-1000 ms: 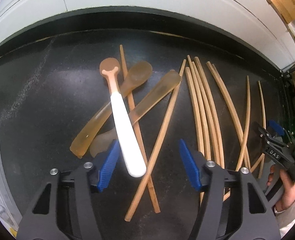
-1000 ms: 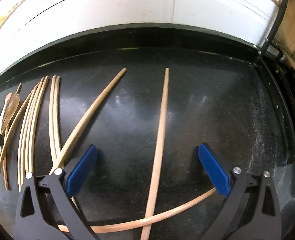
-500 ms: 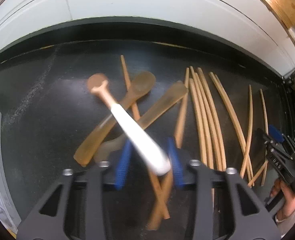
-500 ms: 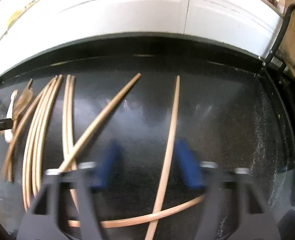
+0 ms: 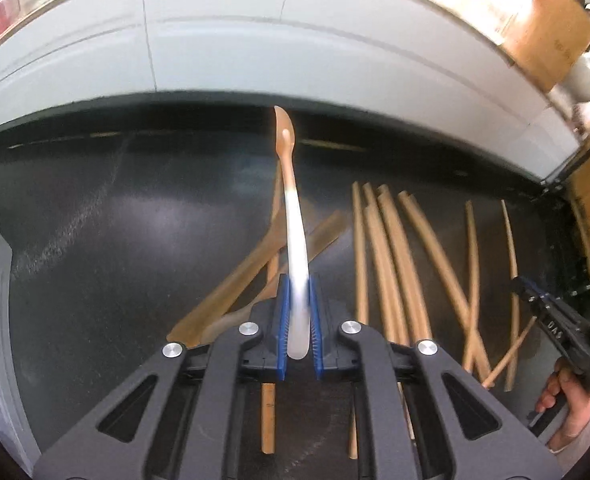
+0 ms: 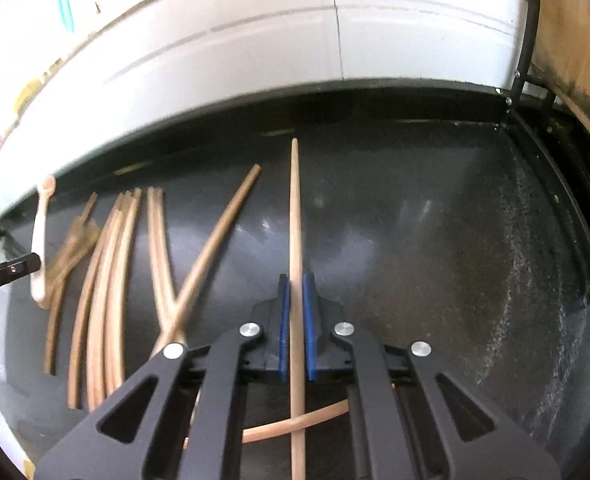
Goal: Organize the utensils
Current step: 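Carry the chopstick and white spoon to the clear tray with both grippers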
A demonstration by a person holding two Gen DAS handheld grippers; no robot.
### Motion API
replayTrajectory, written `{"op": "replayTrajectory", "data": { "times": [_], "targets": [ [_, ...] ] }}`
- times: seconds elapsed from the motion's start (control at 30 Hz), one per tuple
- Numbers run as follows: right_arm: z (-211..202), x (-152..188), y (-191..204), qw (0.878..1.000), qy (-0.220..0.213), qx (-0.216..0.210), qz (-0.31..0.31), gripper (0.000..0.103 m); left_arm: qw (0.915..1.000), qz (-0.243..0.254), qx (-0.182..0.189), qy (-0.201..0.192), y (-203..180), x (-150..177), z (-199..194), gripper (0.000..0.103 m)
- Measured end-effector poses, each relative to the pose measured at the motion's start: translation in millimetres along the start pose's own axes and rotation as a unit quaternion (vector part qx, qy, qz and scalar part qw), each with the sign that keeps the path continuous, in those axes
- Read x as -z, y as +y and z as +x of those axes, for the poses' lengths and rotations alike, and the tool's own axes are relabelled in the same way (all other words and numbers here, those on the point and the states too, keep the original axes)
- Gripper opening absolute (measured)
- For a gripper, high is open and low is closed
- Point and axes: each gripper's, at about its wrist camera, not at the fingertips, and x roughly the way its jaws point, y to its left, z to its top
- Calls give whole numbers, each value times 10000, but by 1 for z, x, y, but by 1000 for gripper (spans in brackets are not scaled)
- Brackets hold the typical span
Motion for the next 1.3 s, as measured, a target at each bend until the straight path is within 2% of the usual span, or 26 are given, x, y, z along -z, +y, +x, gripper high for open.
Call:
{"op": "replayTrajectory", "data": {
  "times": [0.27, 0.47, 0.6, 0.73, 0.9, 1.0, 1.17, 1.3],
  "targets": [
    [-49, -40, -3, 9974, -505, -372, 346, 8, 9994, -189, 279, -44, 7, -15, -36, 9],
    [-95, -67, 2, 9928, -904, -658, 433, 8, 9991, -130, 324, -243, 4, -15, -65, 9],
    [-108, -72, 23, 9912, -801, -973, 407, 8, 9989, -197, 338, -275, 10, -8, -84, 9],
    [-108, -57, 56, 9910, -566, -1198, 177, 8, 9986, -338, 258, -311, 27, 5, -100, 9],
    [-104, -31, 103, 9865, -291, -1612, -69, 8, 9963, -723, 88, -447, 68, 28, -138, 9],
    [-105, -17, 136, 9817, -133, -1886, -224, 8, 9940, -934, -141, -552, 102, 43, -165, 9],
    [-115, 7, 195, 9720, 67, -2292, -505, 8, 9882, -1274, -606, -594, 180, 74, -204, 9],
    [-113, 25, 254, 9620, 362, -2640, -603, 8, 9836, -1536, -800, -499, 237, 93, -219, 9]
  ]
}}
